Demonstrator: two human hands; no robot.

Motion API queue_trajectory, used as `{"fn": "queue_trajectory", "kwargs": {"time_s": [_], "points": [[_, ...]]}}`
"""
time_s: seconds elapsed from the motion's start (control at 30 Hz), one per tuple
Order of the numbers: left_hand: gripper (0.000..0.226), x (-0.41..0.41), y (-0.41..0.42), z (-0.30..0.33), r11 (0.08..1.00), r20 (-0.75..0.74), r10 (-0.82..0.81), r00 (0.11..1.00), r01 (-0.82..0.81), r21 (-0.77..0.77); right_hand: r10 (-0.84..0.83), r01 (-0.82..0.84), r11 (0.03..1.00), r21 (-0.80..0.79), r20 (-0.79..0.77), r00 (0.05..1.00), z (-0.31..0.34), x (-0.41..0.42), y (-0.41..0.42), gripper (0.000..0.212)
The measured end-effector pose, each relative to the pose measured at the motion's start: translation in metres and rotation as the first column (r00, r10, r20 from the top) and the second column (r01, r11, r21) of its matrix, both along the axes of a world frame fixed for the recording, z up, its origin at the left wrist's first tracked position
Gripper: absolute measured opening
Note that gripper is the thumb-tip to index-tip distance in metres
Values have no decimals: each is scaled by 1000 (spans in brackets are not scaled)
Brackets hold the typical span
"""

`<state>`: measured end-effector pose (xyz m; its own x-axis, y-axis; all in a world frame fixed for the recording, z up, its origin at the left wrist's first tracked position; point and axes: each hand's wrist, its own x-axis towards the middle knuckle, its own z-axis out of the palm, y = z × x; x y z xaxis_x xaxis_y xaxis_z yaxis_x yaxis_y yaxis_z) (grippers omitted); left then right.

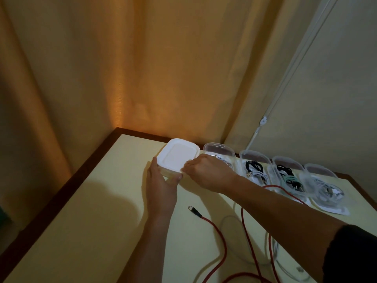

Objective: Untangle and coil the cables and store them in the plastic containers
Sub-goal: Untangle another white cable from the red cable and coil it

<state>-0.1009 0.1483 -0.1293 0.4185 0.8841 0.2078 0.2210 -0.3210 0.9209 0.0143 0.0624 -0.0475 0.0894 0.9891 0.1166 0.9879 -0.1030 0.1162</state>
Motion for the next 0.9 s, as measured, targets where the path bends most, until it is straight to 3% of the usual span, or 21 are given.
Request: {"fn": "queue_trajectory", "kwargs": {"time_s": [0.2,0.33,0.53,0.73,0.9], "points": [[86,1,2,1,997,85,-15,996,22,-78,-15,7,986,165,45,999,5,2,0,21],[87,-1,0,4,994,99,-26,995,36,-103,-122,127,943,307,-37,992,15,1,3,24],[41,-16,4,18,997,59,78,995,-77,-5,-276,359,716,599,-231,933,33,11,8,24],[40,-39,32,37,940,112,340,934,-334,-75,-189,268,819,507,-204,961,11,2,15,21],[38,-42,38,39,944,146,328,933,-319,-85,-236,230,943,239,-3,972,-15,-14,17,28]]}}
